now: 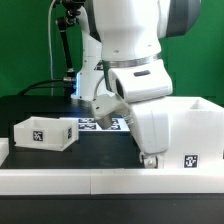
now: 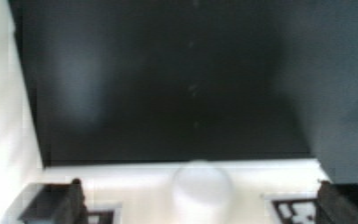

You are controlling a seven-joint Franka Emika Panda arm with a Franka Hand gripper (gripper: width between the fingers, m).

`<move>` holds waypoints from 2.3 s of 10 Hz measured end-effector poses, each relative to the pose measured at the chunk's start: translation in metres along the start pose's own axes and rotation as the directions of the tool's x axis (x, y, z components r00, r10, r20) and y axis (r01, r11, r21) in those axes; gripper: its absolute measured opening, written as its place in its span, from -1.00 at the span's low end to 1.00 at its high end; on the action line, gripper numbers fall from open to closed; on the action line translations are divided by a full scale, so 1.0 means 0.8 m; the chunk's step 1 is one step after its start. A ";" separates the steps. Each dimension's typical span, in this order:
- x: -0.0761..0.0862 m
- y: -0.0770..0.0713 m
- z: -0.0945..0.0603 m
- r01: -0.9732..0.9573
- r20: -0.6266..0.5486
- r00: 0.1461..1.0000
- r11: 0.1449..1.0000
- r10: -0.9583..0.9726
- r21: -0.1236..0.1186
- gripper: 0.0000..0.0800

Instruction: Assemble drawer

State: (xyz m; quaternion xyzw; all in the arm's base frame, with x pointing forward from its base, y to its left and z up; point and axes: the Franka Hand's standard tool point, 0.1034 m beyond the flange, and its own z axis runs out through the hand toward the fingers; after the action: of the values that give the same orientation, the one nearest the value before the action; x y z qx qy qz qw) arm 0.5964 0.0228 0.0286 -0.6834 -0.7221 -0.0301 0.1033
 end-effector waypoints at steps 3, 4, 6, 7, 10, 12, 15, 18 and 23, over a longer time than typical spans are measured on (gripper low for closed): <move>-0.036 -0.002 -0.004 0.016 0.003 1.000 1.000 -0.016 0.009 0.62; -0.047 -0.003 -0.006 0.003 0.004 1.000 1.000 -0.003 0.005 0.62; -0.067 -0.022 -0.010 -0.025 0.010 1.000 1.000 0.025 -0.003 0.62; -0.076 -0.037 -0.014 -0.033 0.015 0.999 0.999 0.033 -0.008 0.62; -0.091 -0.089 -0.036 -0.073 0.041 0.996 0.997 0.074 -0.024 0.62; -0.099 -0.104 -0.054 -0.054 0.055 0.997 0.998 0.056 -0.034 0.62; -0.099 -0.105 -0.056 -0.107 0.053 0.993 0.994 0.109 -0.038 0.62; -0.098 -0.105 -0.056 -0.318 0.044 0.946 0.947 0.320 -0.049 0.62; -0.120 -0.129 -0.063 -0.694 -0.013 0.716 0.708 0.698 -0.130 0.62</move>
Offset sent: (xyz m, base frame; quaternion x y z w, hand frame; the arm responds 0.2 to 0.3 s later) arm -0.0061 -0.0364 0.0019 0.0017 -0.0101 -0.0156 0.9998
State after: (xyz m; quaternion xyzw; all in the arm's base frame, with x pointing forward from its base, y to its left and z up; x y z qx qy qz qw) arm 0.5037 -0.0874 0.0695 -0.9105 -0.4098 -0.0214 0.0505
